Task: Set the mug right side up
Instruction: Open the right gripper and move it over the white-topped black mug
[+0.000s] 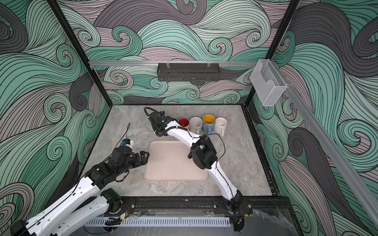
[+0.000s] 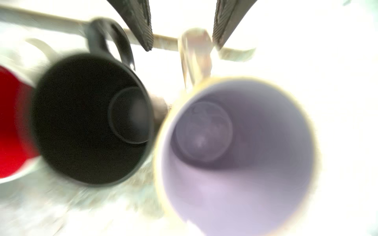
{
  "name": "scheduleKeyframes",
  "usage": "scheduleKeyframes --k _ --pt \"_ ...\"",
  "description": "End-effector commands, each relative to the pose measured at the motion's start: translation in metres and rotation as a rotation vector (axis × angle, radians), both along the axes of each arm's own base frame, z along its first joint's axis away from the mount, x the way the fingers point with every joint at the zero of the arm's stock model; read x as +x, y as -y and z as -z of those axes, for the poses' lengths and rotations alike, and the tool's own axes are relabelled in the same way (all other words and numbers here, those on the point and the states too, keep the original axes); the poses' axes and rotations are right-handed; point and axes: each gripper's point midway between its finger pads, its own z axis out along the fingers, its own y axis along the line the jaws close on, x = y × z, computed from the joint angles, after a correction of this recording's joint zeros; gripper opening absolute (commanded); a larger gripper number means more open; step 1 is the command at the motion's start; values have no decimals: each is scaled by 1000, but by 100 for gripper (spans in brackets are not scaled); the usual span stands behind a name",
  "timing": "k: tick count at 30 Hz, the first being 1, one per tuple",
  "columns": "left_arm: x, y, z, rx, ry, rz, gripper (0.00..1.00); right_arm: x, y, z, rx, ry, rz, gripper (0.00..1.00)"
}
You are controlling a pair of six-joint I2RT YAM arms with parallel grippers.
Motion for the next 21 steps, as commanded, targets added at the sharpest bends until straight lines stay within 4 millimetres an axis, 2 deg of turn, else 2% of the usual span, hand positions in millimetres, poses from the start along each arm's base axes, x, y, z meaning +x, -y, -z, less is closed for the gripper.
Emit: scheduleKeyframes --k 1,6,10,14,17,21 --pt "3 3 -6 8 31 21 97 -15 13 -60 65 57 28 47" --pt "8 -1 -6 13 66 -9 98 -42 81 -101 44 159 304 46" --pt "13 3 -8 0 101 1 99 -68 110 -111 94 140 381 46" --pt "17 7 -9 5 109 14 99 -99 130 -104 142 58 455 46" --pt "19 11 -7 2 102 26 99 -120 142 -91 164 9 501 46" --pt "22 18 -6 -18 95 43 98 -137 152 -79 165 -12 535 46"
